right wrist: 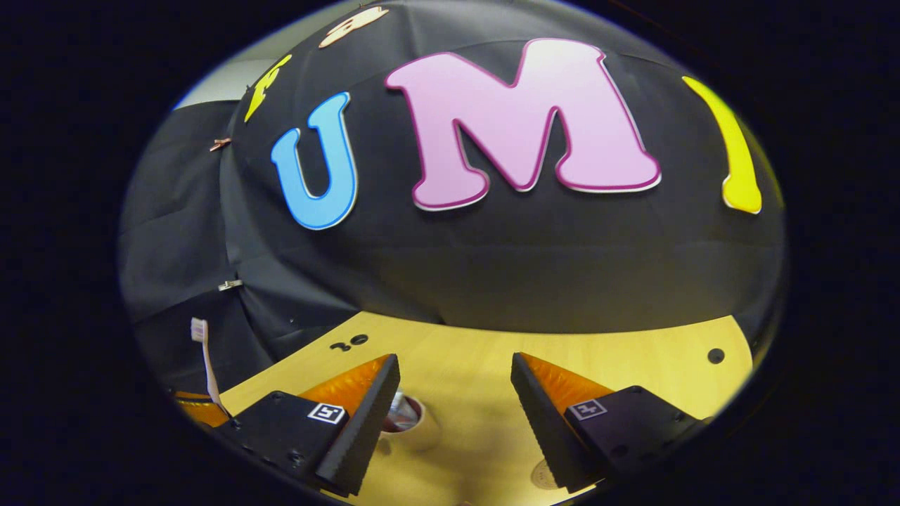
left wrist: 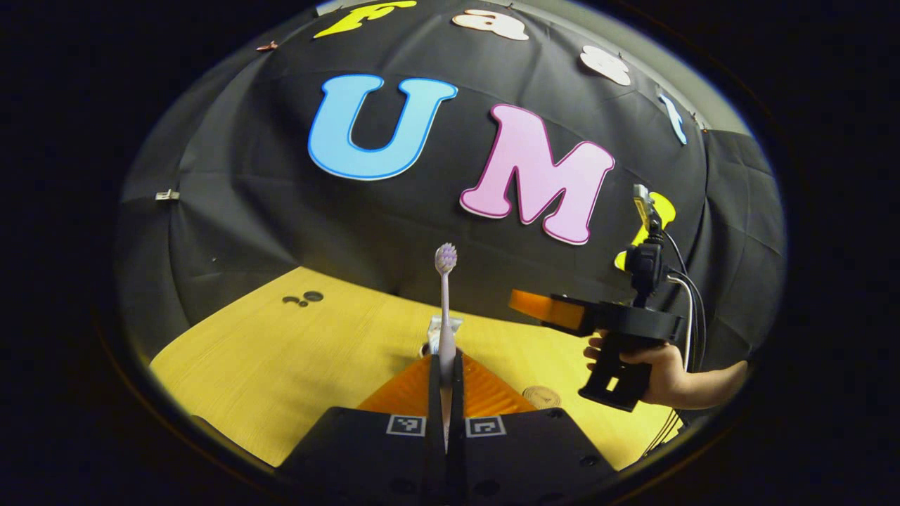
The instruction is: Put the toothbrush and toothpaste on the desktop into the cup, then pick up the cup and place it on the coaster on the desktop.
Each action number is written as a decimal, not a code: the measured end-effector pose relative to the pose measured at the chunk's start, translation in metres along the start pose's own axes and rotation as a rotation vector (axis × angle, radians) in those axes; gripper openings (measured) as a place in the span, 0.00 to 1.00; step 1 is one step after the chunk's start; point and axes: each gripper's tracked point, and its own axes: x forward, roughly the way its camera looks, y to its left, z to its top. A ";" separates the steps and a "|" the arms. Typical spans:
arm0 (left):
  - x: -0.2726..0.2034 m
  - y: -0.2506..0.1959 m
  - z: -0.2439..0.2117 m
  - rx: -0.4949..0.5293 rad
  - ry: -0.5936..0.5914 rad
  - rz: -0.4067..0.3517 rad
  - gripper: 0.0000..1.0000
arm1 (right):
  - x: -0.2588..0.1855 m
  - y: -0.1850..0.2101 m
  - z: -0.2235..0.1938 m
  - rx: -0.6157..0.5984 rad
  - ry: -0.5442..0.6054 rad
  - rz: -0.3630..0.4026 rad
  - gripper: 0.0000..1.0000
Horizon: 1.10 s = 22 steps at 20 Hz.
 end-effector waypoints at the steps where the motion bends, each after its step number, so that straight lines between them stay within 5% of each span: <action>1: 0.011 0.000 0.002 0.006 -0.005 -0.005 0.06 | -0.003 -0.013 0.001 -0.001 0.007 -0.024 0.98; 13: 0.141 -0.003 0.009 0.082 -0.181 -0.067 0.06 | -0.060 -0.128 0.008 0.052 -0.031 -0.241 0.98; 22: 0.164 -0.011 -0.012 0.221 -0.323 -0.057 0.07 | -0.095 -0.181 -0.019 0.058 -0.024 -0.376 0.98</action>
